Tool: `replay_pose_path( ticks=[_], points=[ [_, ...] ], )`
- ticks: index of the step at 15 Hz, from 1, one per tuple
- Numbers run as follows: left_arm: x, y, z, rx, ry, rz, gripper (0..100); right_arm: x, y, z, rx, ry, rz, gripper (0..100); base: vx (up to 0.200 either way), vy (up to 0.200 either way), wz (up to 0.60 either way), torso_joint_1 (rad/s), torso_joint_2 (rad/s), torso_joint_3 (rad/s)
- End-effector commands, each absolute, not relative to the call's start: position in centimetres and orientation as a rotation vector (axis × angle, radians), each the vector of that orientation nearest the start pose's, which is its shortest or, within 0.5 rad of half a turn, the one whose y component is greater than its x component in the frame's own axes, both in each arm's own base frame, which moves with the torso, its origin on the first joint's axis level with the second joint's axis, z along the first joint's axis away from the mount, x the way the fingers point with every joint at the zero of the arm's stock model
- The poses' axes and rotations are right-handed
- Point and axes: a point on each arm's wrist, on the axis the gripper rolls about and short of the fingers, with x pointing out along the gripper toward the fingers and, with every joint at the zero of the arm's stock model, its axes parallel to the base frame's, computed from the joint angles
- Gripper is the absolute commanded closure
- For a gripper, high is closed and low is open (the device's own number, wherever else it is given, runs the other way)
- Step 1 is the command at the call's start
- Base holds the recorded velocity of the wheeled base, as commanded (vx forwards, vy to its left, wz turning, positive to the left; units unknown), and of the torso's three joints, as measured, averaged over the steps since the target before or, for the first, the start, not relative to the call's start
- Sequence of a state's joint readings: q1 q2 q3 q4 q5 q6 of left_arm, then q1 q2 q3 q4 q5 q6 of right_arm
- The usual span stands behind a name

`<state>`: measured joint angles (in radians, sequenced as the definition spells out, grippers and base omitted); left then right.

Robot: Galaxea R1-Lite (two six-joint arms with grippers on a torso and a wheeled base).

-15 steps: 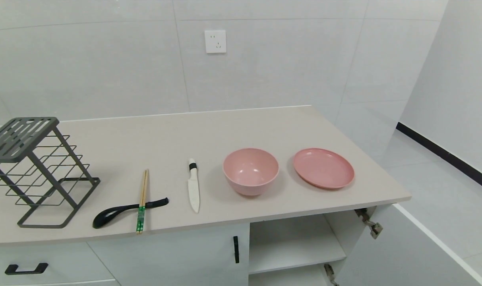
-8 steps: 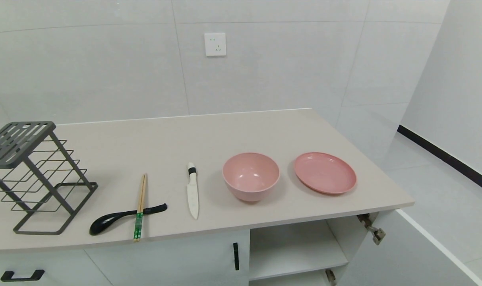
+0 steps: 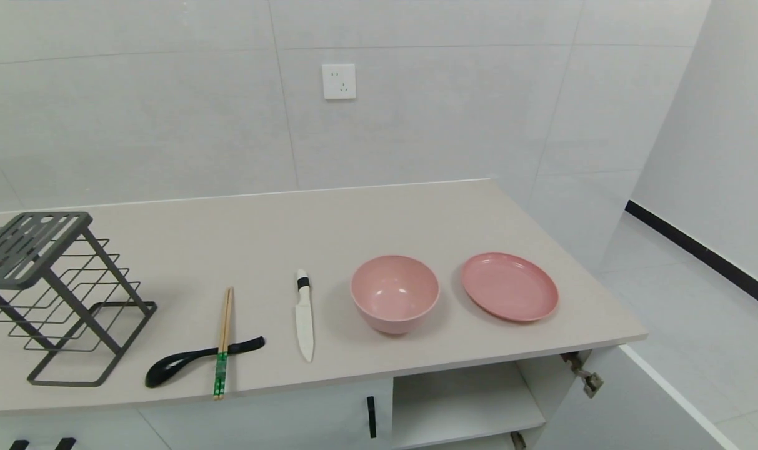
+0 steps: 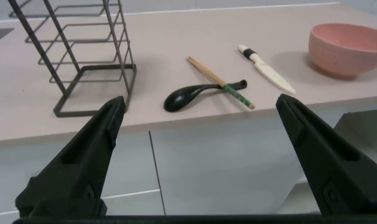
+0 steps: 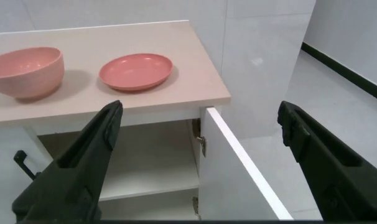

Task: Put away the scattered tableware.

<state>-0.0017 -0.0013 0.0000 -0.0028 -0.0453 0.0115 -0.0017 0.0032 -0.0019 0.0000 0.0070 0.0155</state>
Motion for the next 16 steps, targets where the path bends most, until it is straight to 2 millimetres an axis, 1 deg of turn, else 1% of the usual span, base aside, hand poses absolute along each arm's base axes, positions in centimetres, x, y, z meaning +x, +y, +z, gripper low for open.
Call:
replay_pose_path(
  ticks=[1,3,5,10,12,13,14,15,16],
  points=[
    [-2.3,-0.1,7.6,0.011,-0.003,-0.048,0,-2.3,0.0,7.6,0.015,0.002,0.006,0,0.0,0.0,0.0,0.271,-0.53,-0.256],
    [-2.3,-0.1,7.6,0.011,-0.003,-0.046,0,-2.3,0.0,7.6,0.017,0.002,0.006,0,0.0,0.0,0.0,0.3,-0.58,-0.278],
    [-2.3,-0.1,7.6,0.011,-0.006,-0.048,0,-2.3,0.0,7.6,0.015,0.003,0.006,0,0.0,0.0,0.0,0.171,-0.33,-0.164],
    [-2.3,-0.1,7.6,0.009,-0.006,-0.044,0,-2.3,0.0,7.6,-0.003,0.005,0.006,0,0.0,0.0,0.0,0.024,-0.04,-0.019],
    [-2.3,-0.1,7.6,0.009,-0.006,-0.044,0,-2.3,0.0,7.8,-0.002,-0.021,0.005,0,0.0,0.0,0.0,0.0,0.0,0.0],
    [-2.3,-0.1,7.6,0.012,-0.006,-0.046,0,-2.5,0.0,9.6,-0.004,-0.195,0.004,0,0.0,0.0,0.0,0.0,0.0,0.0],
    [-2.3,-0.1,7.6,0.012,-0.006,-0.046,0,-2.6,0.0,10.2,-0.006,-0.245,0.004,0,0.0,0.0,0.0,0.0,0.0,0.0],
    [-2.3,-0.1,7.6,0.014,-0.006,-0.049,0,-2.8,0.1,10.8,0.0,-0.259,0.02,0,0.0,0.0,0.0,0.0,0.0,0.0],
    [-2.3,-0.1,7.6,0.014,-0.006,-0.048,0,-2.8,0.2,11.2,0.0,-0.219,0.076,0,0.0,0.0,0.0,0.0,0.0,0.0]
  ],
)
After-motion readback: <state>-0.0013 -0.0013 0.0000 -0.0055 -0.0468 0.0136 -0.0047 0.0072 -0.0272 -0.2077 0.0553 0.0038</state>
